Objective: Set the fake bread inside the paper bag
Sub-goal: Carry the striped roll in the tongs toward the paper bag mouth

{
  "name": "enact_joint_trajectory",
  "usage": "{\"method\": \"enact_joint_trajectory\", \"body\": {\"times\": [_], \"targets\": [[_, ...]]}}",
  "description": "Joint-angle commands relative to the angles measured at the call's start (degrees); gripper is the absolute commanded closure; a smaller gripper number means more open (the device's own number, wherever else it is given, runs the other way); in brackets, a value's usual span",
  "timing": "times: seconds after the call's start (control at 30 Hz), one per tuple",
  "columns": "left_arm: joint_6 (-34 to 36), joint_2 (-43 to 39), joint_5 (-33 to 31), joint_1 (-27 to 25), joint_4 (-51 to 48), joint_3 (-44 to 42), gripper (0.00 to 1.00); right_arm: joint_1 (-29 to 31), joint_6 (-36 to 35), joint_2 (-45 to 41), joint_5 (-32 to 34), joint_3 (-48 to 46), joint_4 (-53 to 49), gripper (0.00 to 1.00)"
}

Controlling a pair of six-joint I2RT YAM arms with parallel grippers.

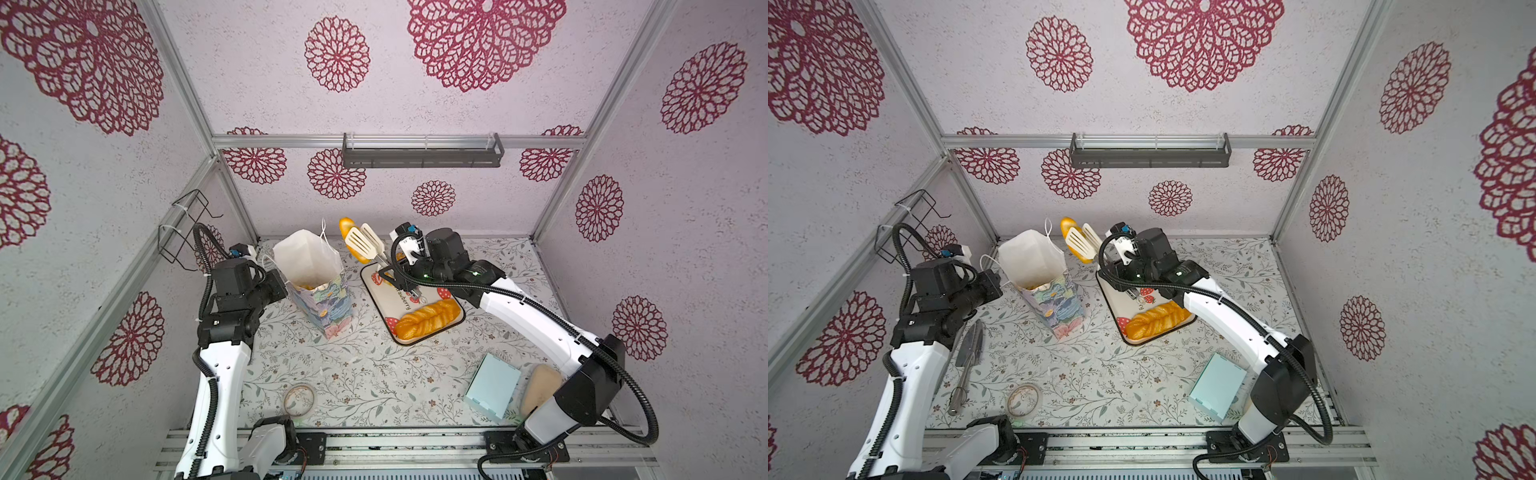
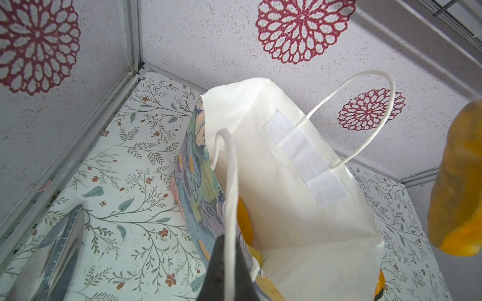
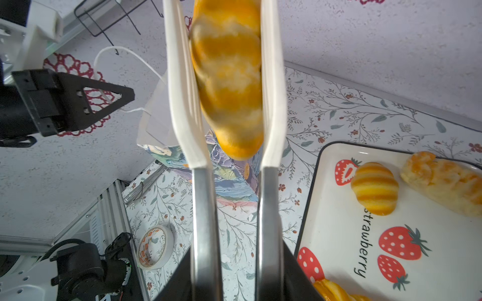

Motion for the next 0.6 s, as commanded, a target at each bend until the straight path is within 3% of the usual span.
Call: {"method": "enact_joint_trajectory", "body": {"times": [0.0, 0.57], "targets": [[-0.29, 0.54, 0.78, 0.45, 0.71, -0.4, 1.0, 0.94, 0.18, -2.15, -2.1, 3.08, 4.57, 0.6], [-0.18, 0.37, 0.83, 0.44, 0.77, -0.47, 1.0, 6.48, -2.14, 5.01, -3.61, 12.7, 1.98, 0.6]]}}
